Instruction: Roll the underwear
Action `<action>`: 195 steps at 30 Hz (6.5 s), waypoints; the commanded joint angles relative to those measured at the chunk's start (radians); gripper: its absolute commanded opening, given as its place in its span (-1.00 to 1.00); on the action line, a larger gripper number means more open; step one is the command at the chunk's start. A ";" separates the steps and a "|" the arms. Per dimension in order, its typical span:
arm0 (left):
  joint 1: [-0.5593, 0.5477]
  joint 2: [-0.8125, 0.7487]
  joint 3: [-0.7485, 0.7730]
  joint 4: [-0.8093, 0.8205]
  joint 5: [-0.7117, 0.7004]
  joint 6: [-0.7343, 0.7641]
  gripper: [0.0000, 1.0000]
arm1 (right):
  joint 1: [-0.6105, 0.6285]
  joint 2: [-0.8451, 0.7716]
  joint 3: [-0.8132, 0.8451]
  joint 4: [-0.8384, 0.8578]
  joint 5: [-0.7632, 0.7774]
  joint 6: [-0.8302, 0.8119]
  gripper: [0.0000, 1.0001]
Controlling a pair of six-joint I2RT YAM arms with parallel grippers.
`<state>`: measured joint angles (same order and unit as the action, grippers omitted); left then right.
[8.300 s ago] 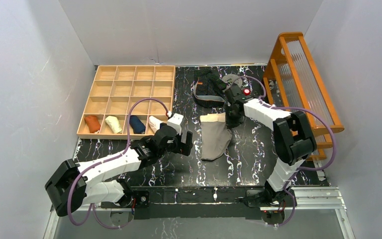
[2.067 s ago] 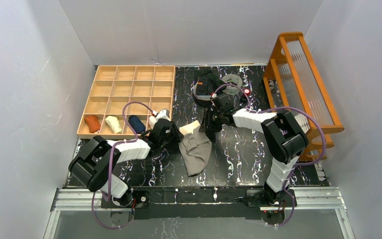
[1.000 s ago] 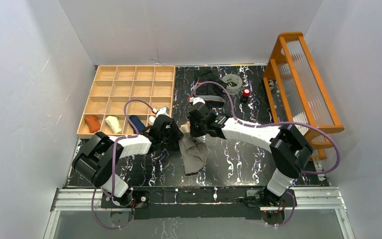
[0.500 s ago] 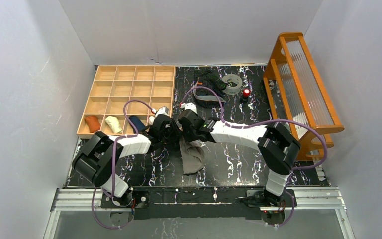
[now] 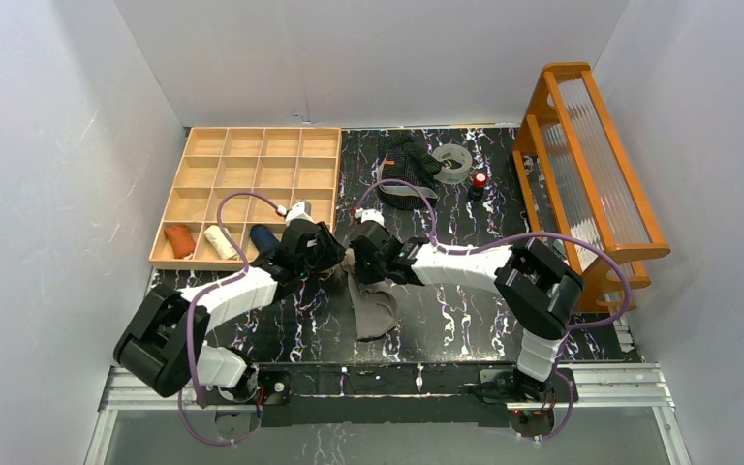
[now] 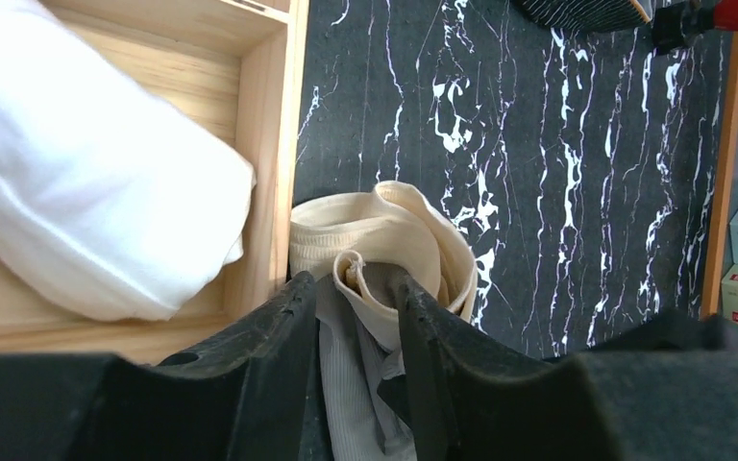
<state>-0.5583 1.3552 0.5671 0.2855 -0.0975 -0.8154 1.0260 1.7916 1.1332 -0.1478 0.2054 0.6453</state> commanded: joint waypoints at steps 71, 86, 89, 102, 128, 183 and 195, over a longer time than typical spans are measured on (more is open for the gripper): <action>0.014 0.271 0.119 0.123 0.183 0.133 -0.83 | -0.181 -0.160 -0.203 0.131 -0.373 -0.016 -0.97; 0.014 0.300 0.177 0.099 0.261 0.144 -0.30 | -0.098 0.022 -0.167 0.096 -0.227 0.039 -0.97; 0.014 0.274 0.186 0.068 0.273 0.148 -0.01 | -0.100 -0.020 -0.201 0.110 -0.210 0.079 -0.97; 0.003 0.047 0.077 -0.062 0.354 0.134 0.21 | -0.110 -0.143 -0.338 0.294 -0.258 0.183 -0.93; -0.137 0.079 -0.057 -0.014 0.229 0.120 -0.40 | -0.113 -0.212 -0.363 0.394 -0.379 0.151 -0.79; -0.210 0.255 0.307 -0.403 0.362 0.677 -1.00 | -0.406 -0.086 -0.031 -0.346 -0.307 -0.289 -0.64; -0.203 0.475 0.602 -0.711 0.614 1.138 -1.00 | -0.476 -0.332 -0.217 -0.287 -0.402 -0.226 -0.32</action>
<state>-0.7670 1.7836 1.1007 -0.2749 0.4168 0.1379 0.5766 1.5745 0.9489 -0.4721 -0.2096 0.3885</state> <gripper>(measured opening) 0.032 0.275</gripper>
